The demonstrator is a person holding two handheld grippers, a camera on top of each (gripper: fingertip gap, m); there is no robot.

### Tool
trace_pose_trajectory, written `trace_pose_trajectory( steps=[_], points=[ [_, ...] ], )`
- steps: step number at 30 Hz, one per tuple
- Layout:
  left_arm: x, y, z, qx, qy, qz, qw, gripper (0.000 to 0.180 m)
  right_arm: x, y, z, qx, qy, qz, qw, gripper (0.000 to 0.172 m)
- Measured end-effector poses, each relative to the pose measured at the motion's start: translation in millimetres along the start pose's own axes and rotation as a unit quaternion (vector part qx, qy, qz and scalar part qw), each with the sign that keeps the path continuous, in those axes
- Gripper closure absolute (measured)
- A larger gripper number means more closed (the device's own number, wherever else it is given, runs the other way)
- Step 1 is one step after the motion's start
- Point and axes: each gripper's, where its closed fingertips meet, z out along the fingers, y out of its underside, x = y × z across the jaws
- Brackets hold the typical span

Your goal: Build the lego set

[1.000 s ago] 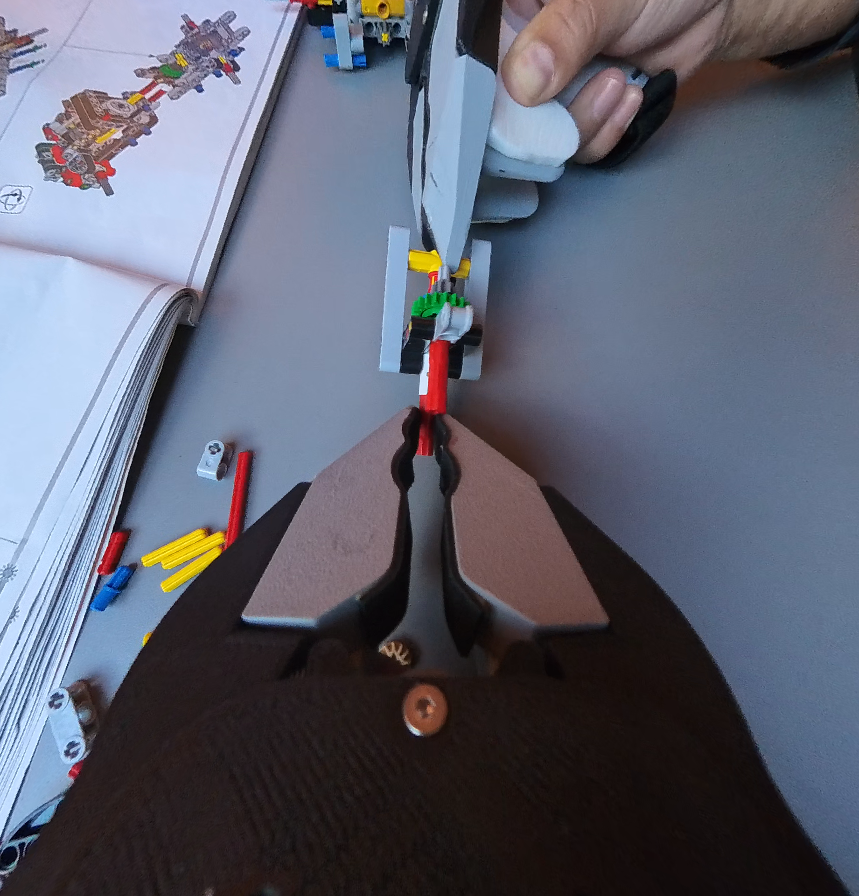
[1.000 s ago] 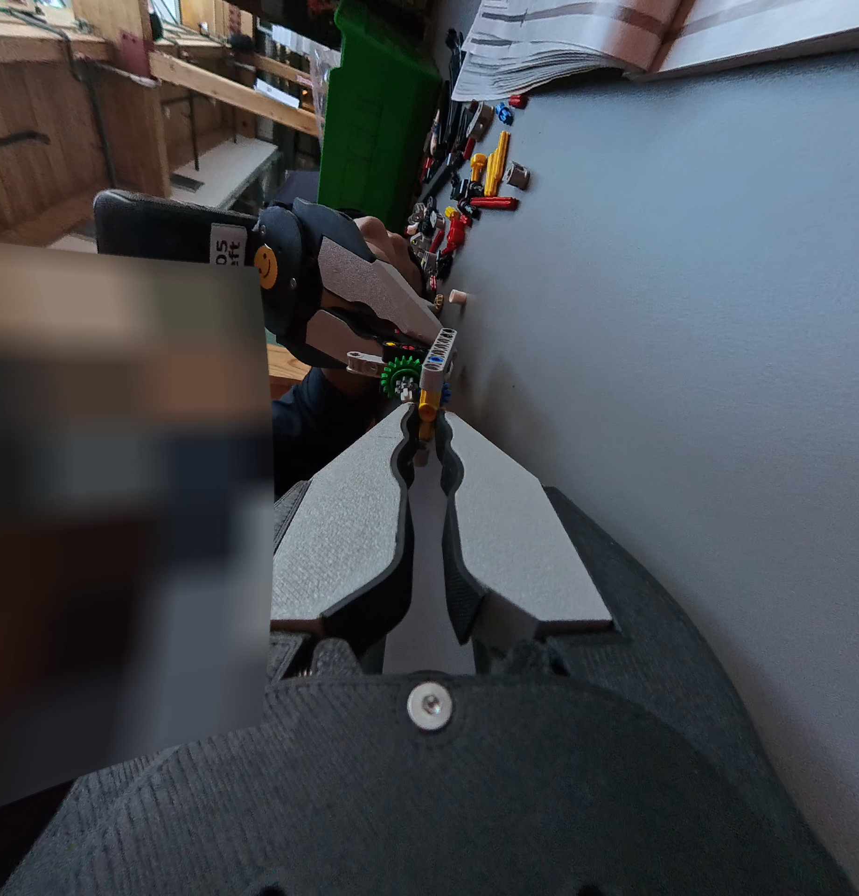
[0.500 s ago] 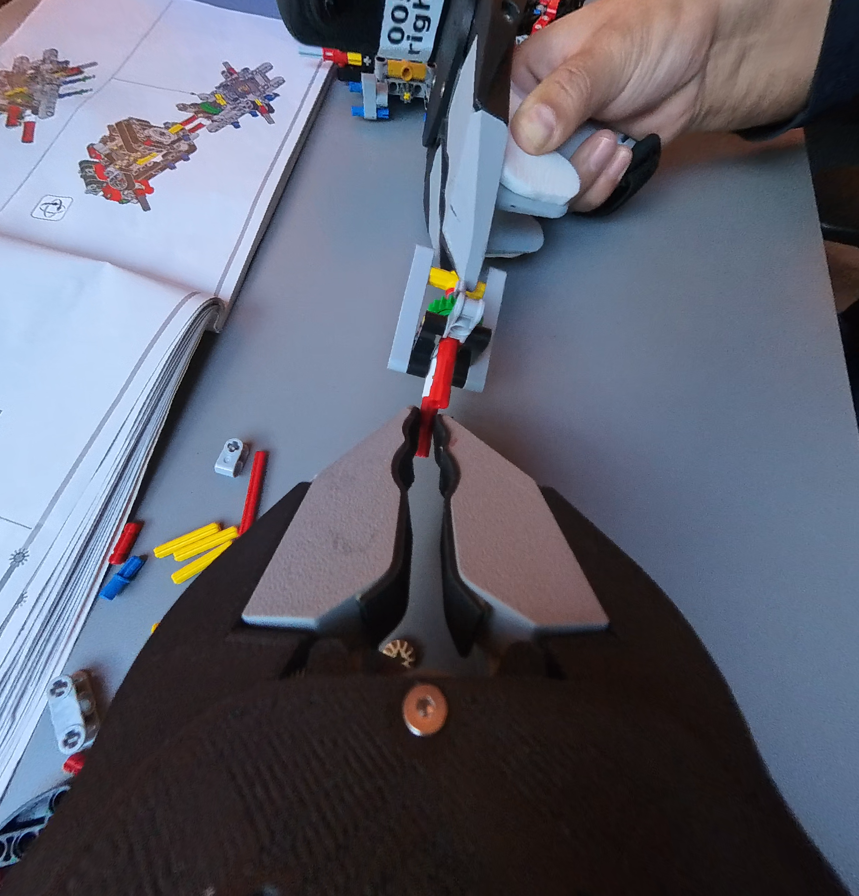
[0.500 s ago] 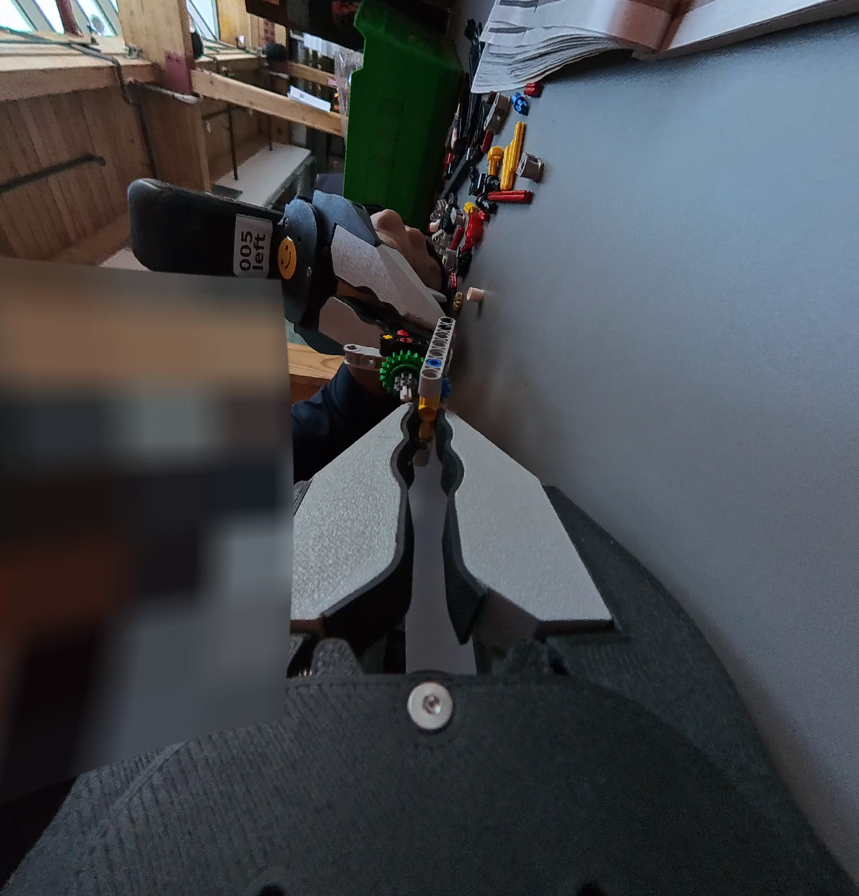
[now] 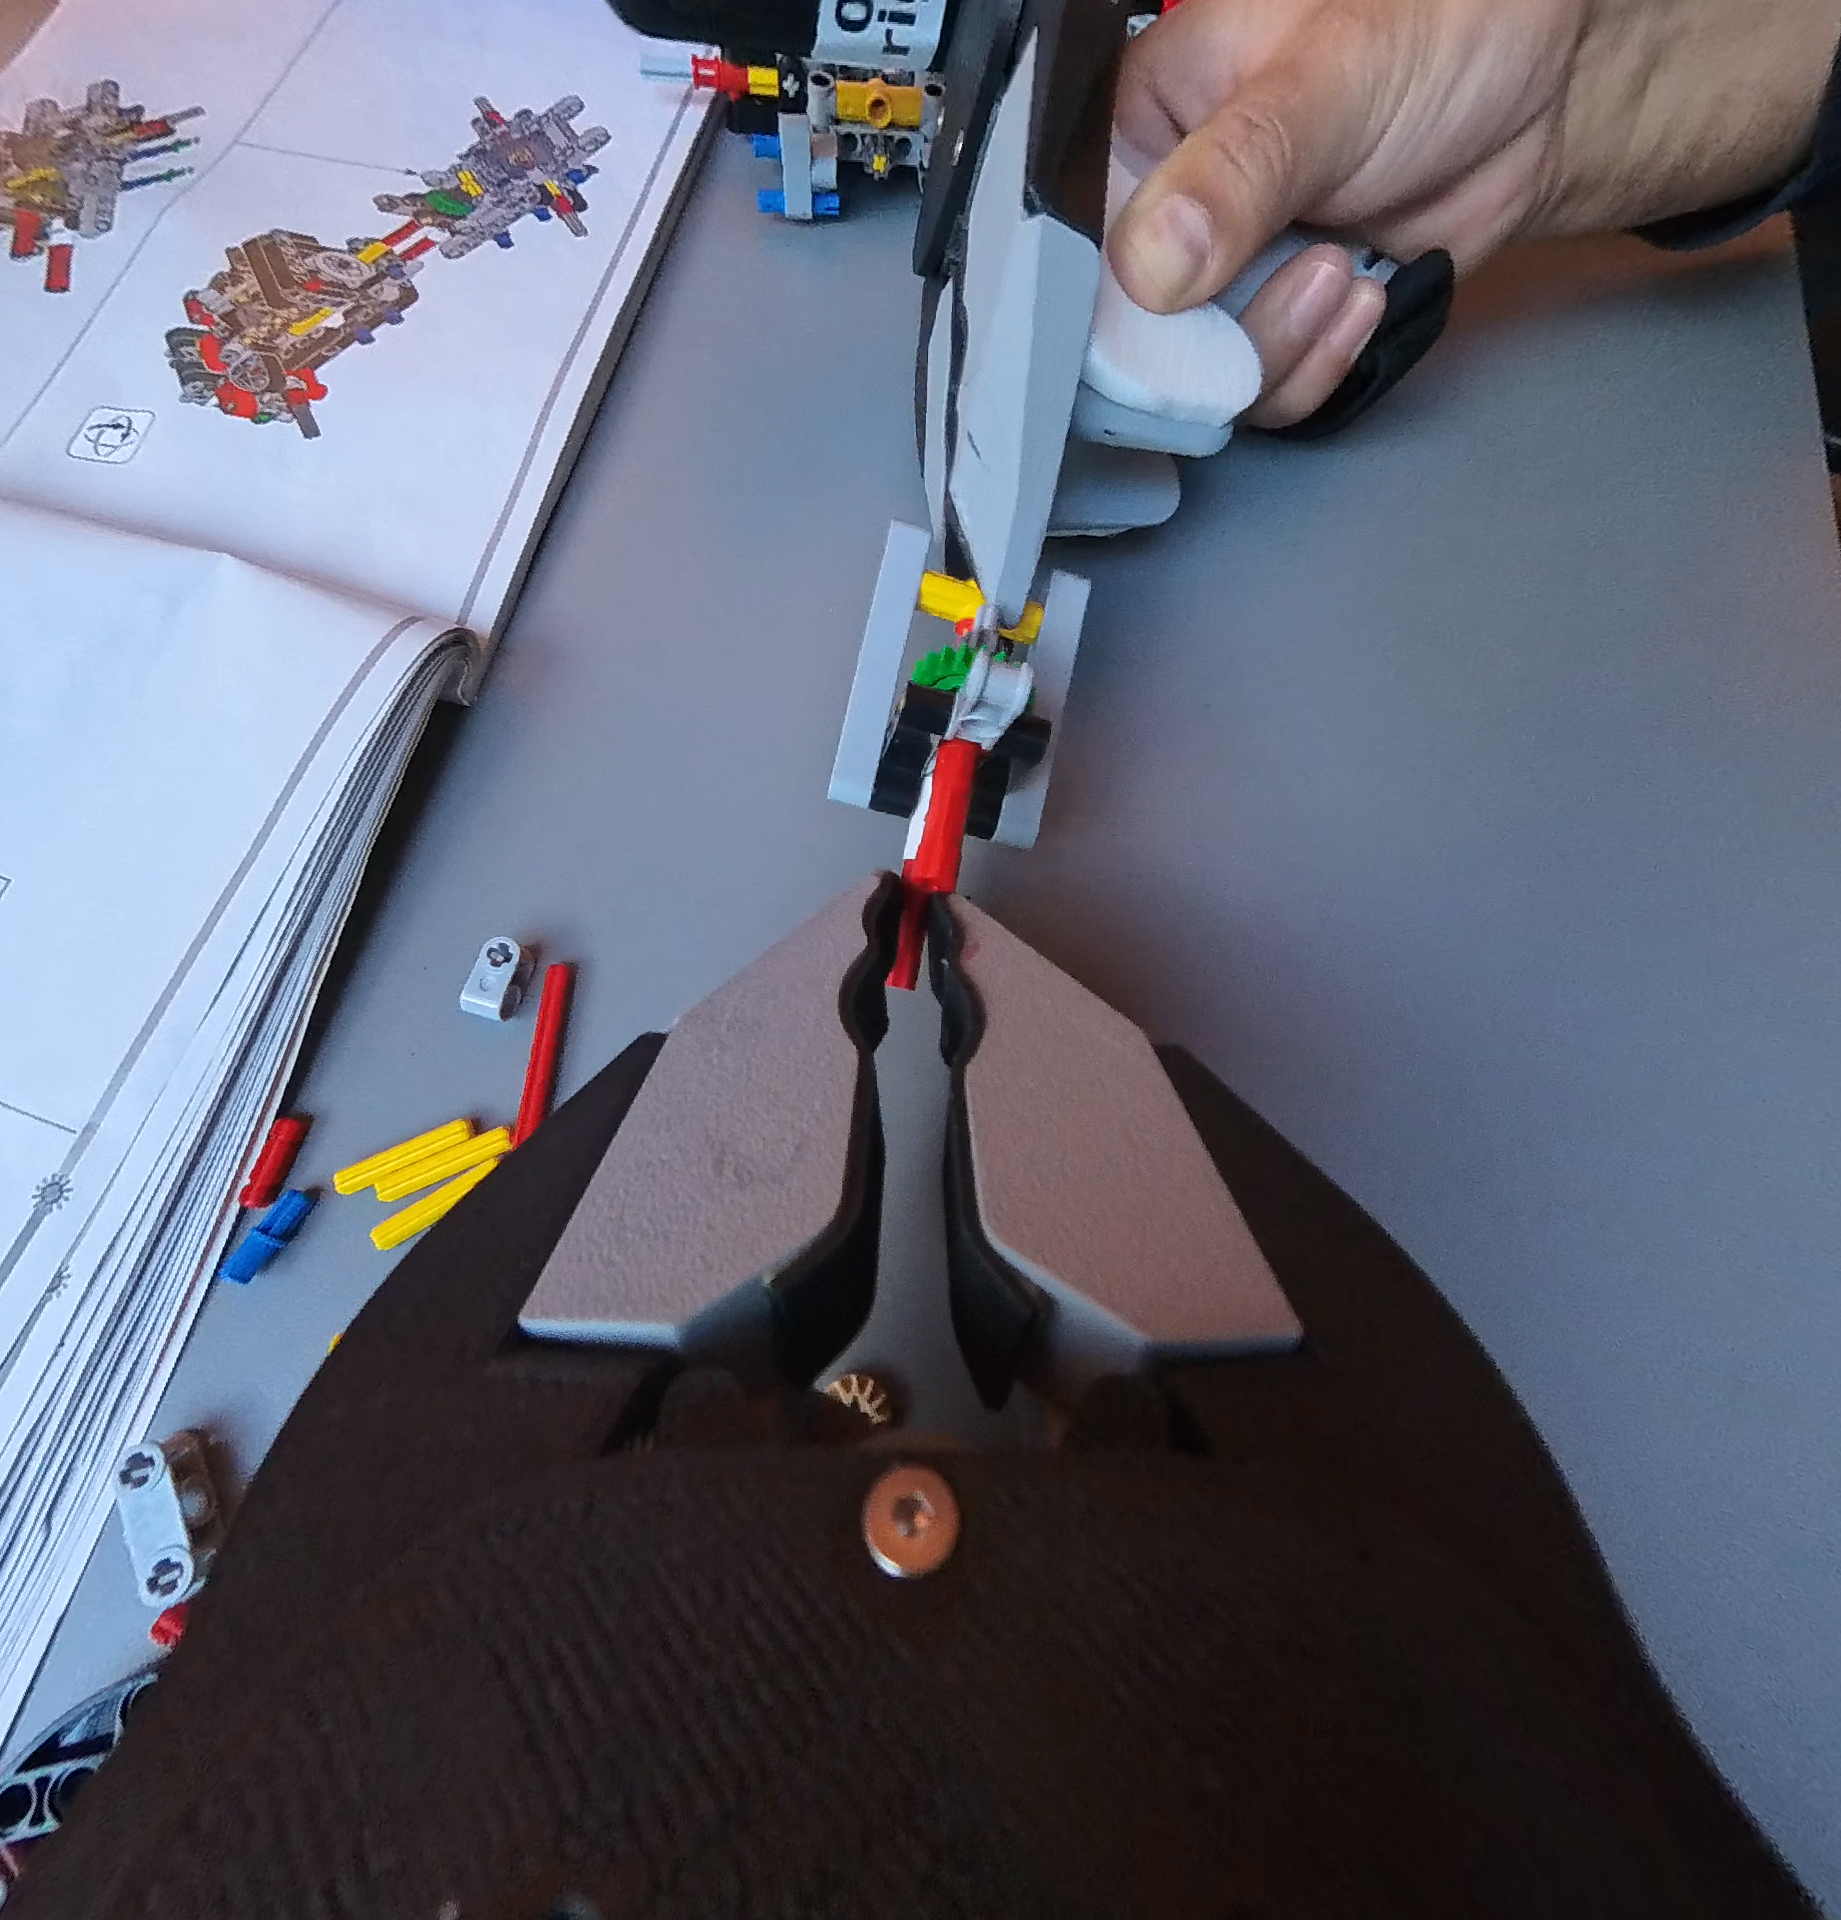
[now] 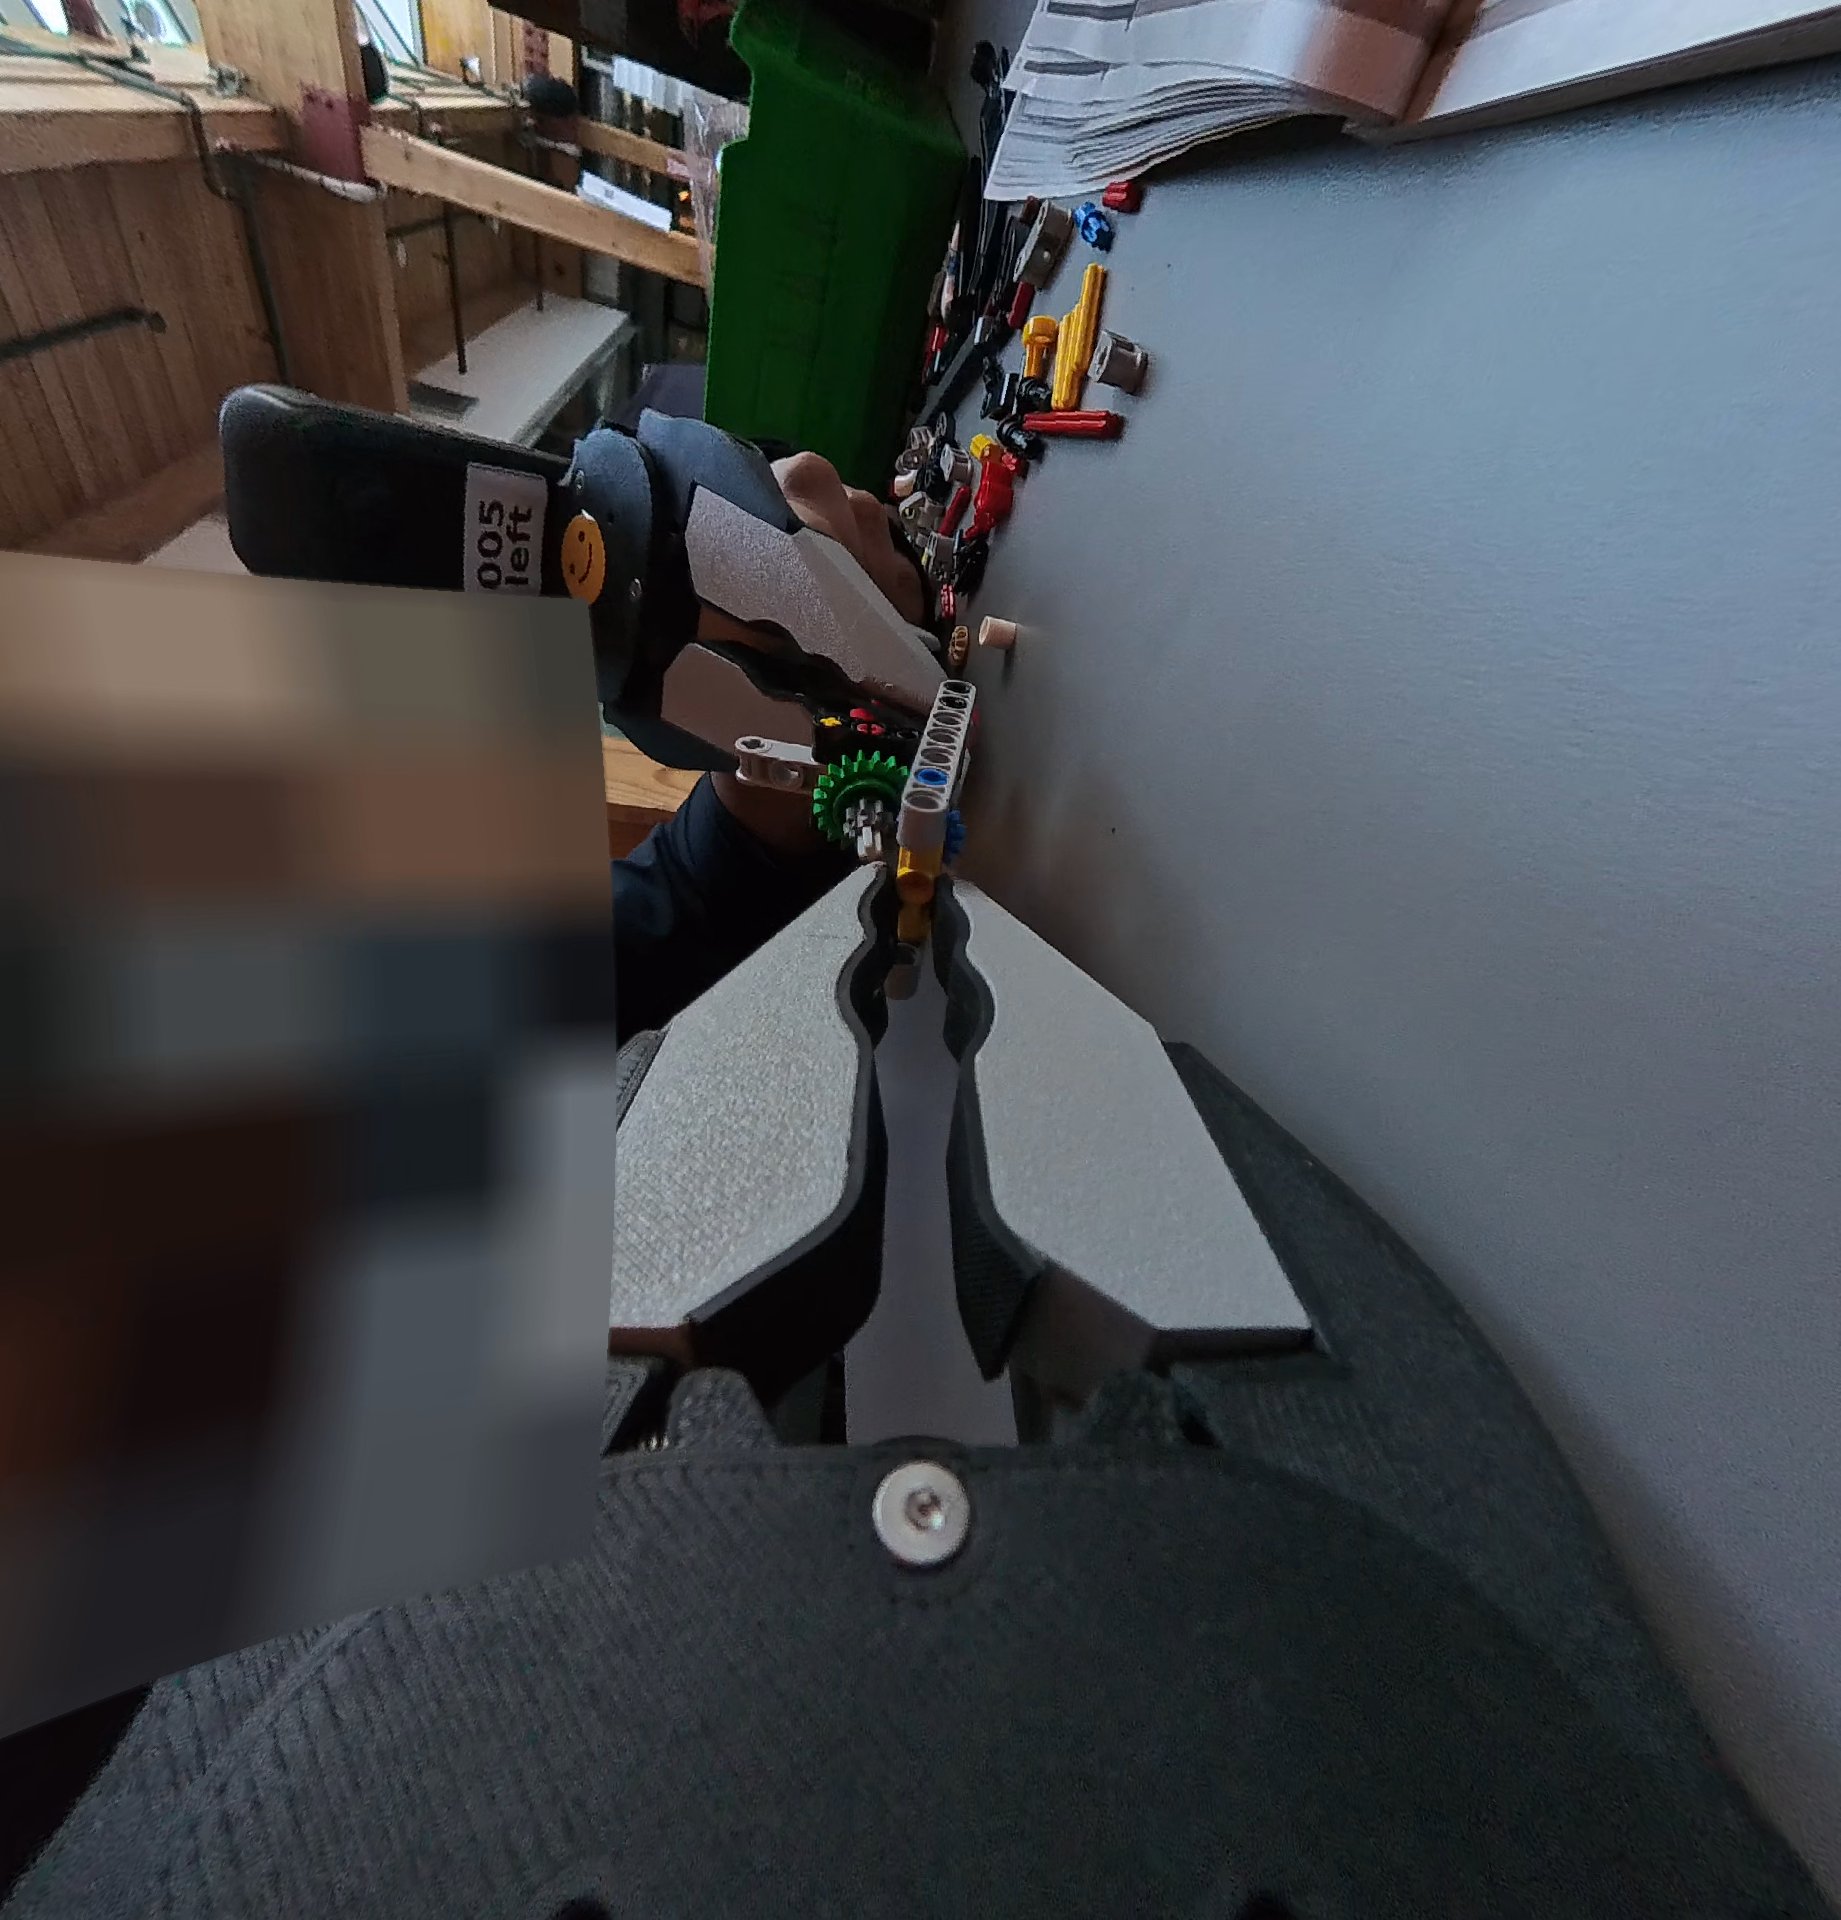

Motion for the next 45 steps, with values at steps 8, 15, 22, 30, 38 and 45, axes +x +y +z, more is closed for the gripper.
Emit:
trace_pose_trajectory(
  steps=[8,15,22,30,38,45],
  points=[
    [3.8,-0.7,2.1,0.0,0.01,0.005,1.0,0.18,-1.9,-4.9,-2.9,0.016,-0.014,0.01,1.0,0.168],
    [3.4,-5.4,-0.9,0.022,0.022,-0.012,0.999,0.175,-2.6,-8.6,-4.3,0.033,-0.011,-0.002,0.999,0.168],
    [10.8,13.0,6.0,-0.04,0.046,-0.011,0.998,0.164,1.7,-6.6,-0.5,0.022,0.002,0.008,1.0,0.168],
    [10.2,16.3,6.7,-0.05,0.032,0.003,0.998,0.178,0.5,6.2,4.1,-0.008,0.023,0.019,1.0,0.159],
    [18.6,18.3,5.9,-0.055,0.065,0.001,0.996,0.178,1.7,29.4,-12.5,-0.091,0.138,-0.126,0.978,0.129],
    [16.6,19.6,-1.0,-0.05,0.077,-0.001,0.996,0.148,3.1,15.9,-20.0,-0.098,0.254,-0.419,0.866,0.116]
  ],
)
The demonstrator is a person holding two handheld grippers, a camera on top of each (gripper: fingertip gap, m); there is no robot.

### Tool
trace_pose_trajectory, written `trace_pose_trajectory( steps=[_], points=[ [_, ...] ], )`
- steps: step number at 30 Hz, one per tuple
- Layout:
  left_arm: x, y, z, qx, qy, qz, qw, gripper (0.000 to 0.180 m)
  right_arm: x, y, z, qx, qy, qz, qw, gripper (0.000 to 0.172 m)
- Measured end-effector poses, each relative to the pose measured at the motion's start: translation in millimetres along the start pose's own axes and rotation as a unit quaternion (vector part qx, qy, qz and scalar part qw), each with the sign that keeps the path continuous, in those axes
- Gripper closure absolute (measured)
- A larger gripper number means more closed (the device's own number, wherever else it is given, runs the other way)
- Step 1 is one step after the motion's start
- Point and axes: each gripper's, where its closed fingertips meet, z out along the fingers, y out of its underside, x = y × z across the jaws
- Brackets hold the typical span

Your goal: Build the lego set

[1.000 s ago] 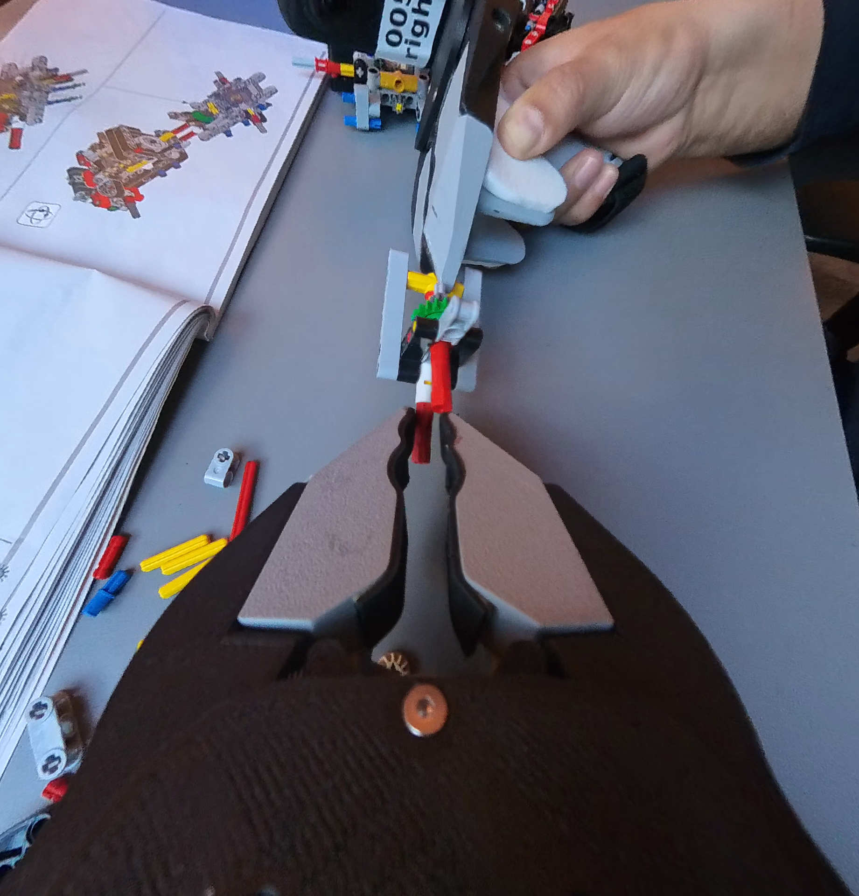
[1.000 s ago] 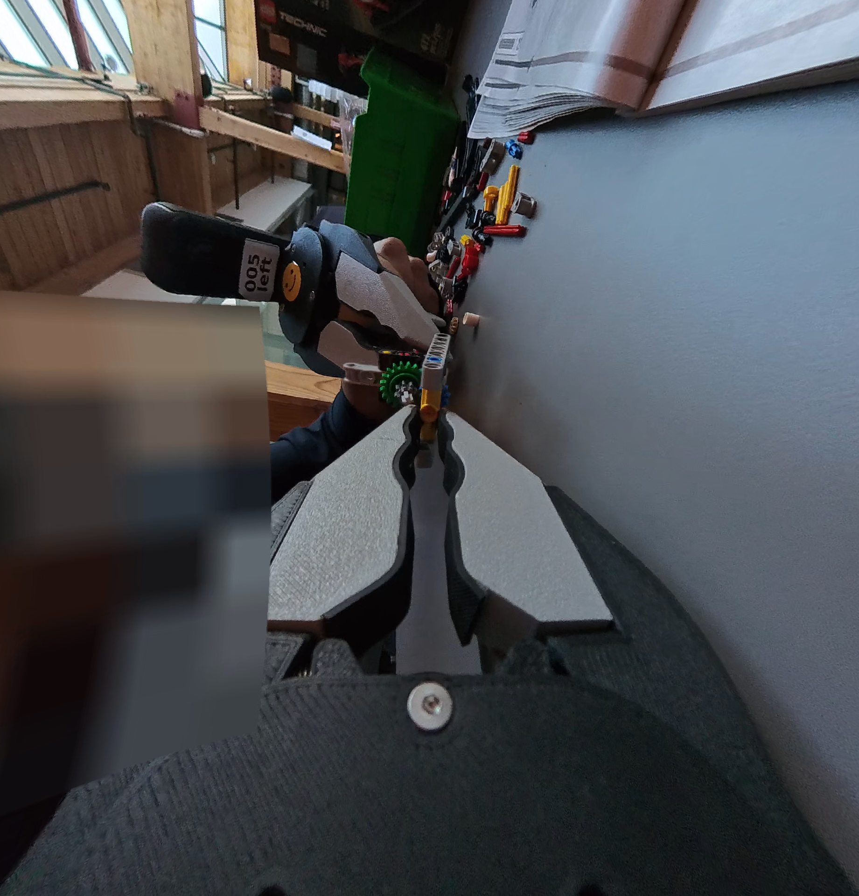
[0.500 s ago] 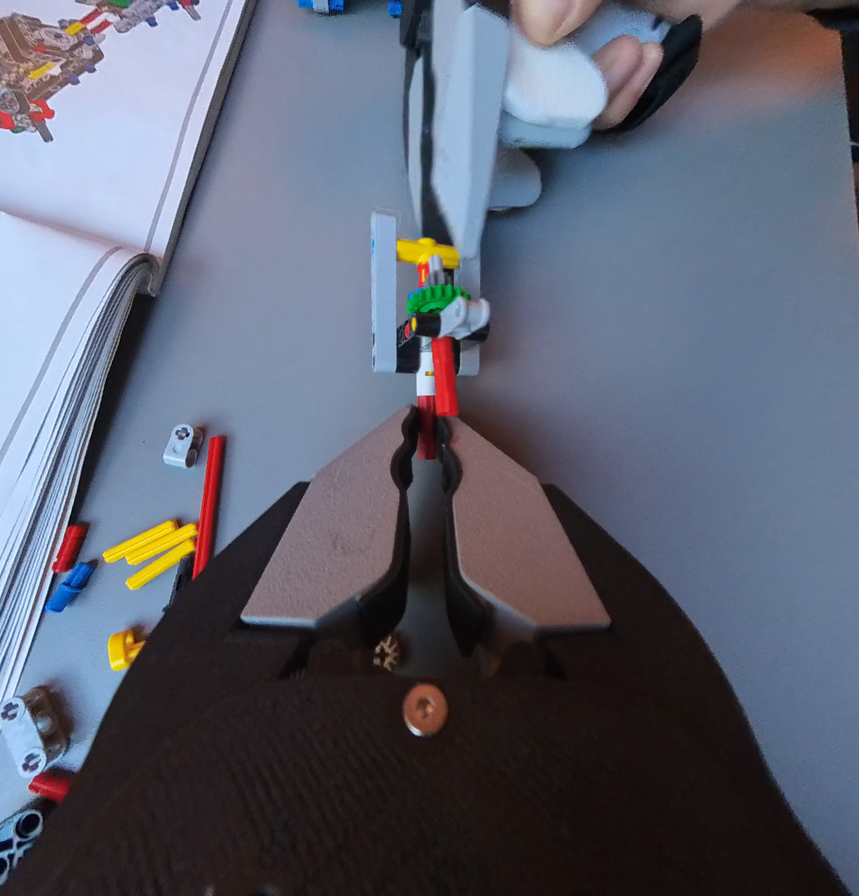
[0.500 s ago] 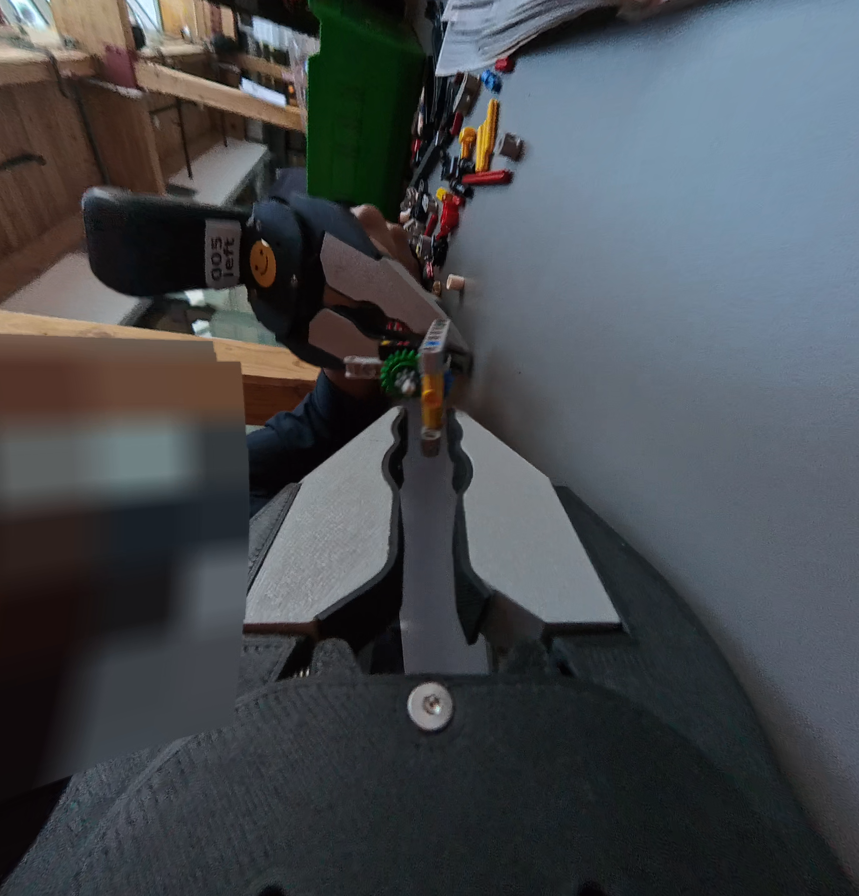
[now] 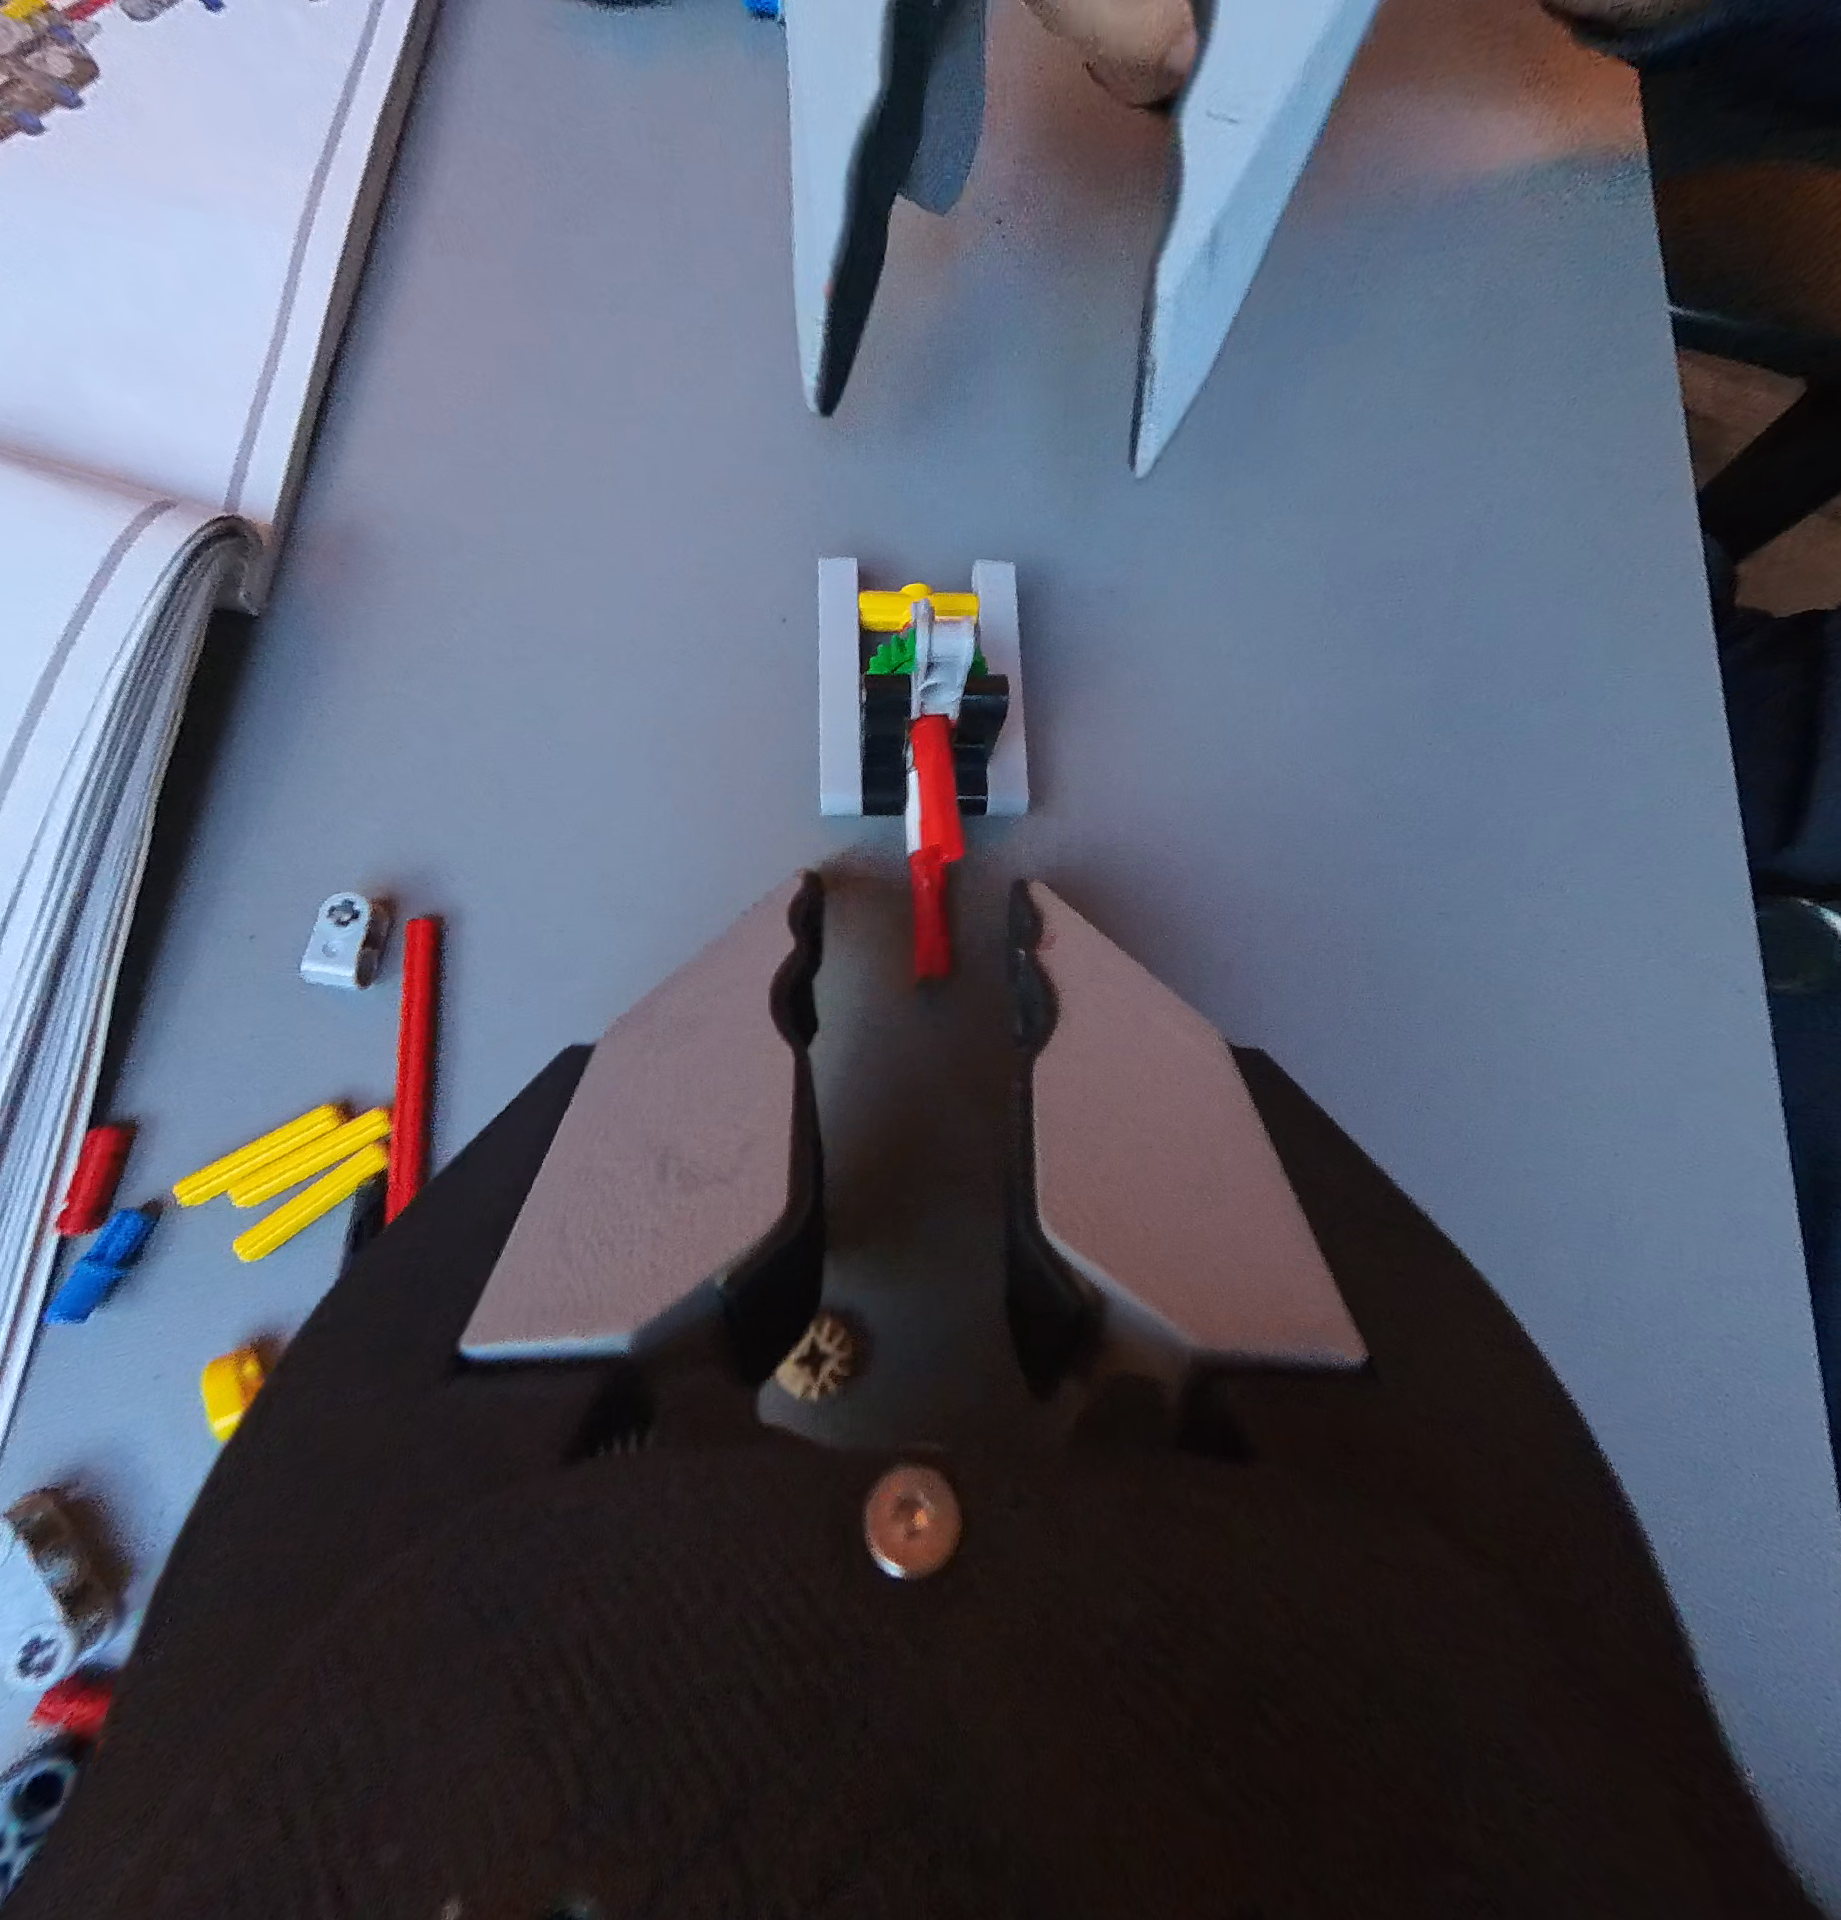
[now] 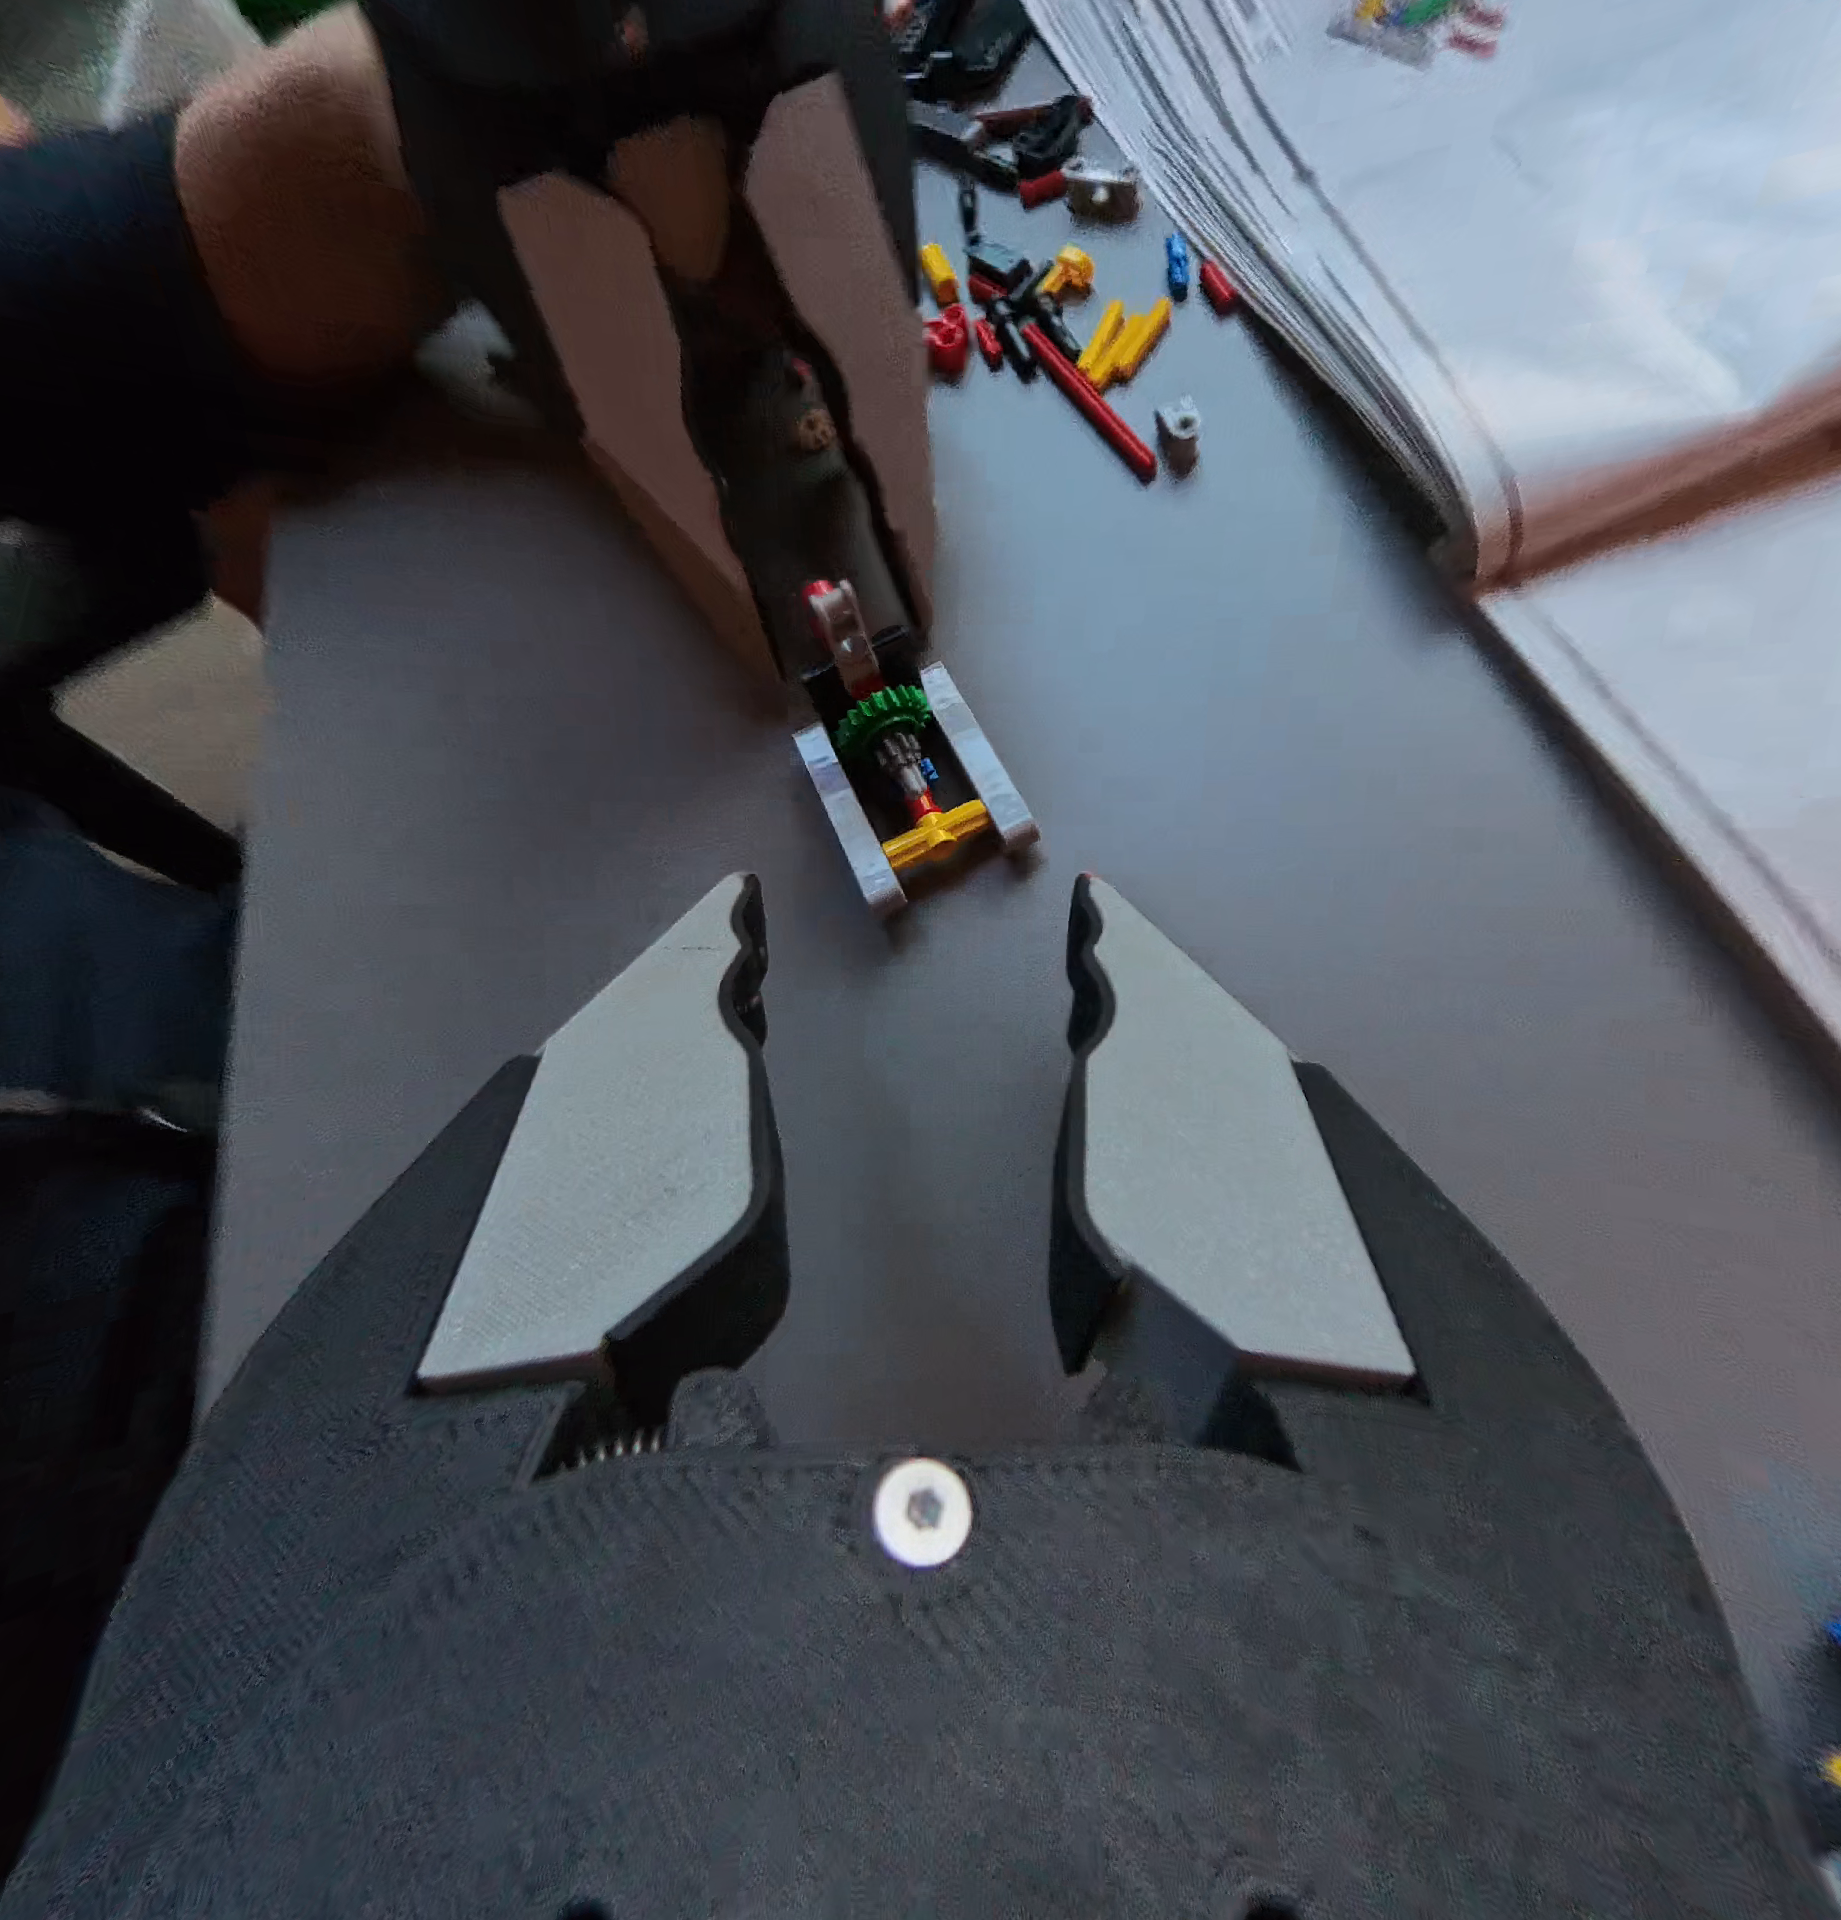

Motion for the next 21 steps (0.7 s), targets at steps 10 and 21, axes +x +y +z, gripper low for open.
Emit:
trace_pose_trajectory(
  steps=[10,21],
  points=[
    [0.8,6.6,-6.8,-0.002,0.01,0.011,1.0,0.144,10.1,7.8,24.1,-0.028,0.016,-0.152,0.988,0.109],
    [3.3,7.0,-7.2,-0.006,0.015,0.01,1.0,0.146,1.0,7.5,27.1,-0.027,-0.013,-0.174,0.984,0.107]
  ],
)
